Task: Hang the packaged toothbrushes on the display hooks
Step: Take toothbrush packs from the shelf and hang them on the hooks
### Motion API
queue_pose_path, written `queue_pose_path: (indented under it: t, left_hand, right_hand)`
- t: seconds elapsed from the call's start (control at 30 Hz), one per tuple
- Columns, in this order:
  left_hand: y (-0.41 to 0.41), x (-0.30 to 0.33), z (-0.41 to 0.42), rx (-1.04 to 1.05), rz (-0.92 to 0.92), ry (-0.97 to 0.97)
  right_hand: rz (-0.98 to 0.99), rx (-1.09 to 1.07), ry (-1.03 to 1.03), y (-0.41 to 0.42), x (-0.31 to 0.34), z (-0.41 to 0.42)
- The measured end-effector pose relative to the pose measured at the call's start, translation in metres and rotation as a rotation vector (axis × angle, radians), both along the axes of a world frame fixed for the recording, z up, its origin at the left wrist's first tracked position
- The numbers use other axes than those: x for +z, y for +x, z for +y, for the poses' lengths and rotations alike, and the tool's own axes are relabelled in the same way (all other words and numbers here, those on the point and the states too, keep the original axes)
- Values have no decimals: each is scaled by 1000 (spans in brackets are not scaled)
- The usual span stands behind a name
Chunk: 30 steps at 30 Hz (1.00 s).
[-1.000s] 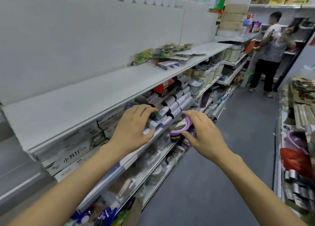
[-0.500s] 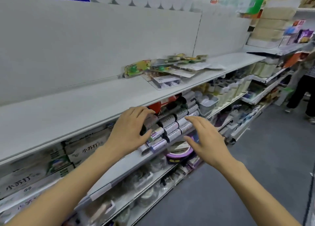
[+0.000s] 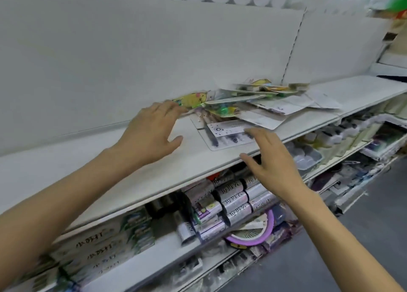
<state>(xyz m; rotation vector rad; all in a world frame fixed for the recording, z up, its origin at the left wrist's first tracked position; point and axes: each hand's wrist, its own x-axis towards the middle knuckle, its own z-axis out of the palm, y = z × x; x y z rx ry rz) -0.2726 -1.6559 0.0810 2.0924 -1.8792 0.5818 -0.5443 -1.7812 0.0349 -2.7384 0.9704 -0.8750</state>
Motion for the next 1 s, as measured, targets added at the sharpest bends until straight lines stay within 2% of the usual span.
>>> queue_pose_path:
  t: [0.17, 0.33, 0.43, 0.6, 0.73, 0.9, 1.0]
  left_hand:
    - [35, 15, -57, 99, -26, 74]
    - [48, 9, -101, 177, 35, 138]
    - [50, 4, -114, 204, 88, 155]
    - [46, 7, -114, 304, 95, 112]
    - [44, 16, -97, 361, 157, 23]
    - [36, 32, -68, 425, 382, -188]
    - [29, 34, -47, 430, 736, -289]
  right_hand:
    - [-70, 9, -23, 40, 15, -54]
    - [-30, -5, -186, 74, 17, -94]
    - [5, 2, -193, 86, 14, -112]
    - [-58, 5, -210, 92, 10, -121]
    - [-167, 104, -186, 83, 17, -118]
    - [-273, 222, -203, 77, 21, -109]
    - [-397, 399, -110, 77, 20, -100]
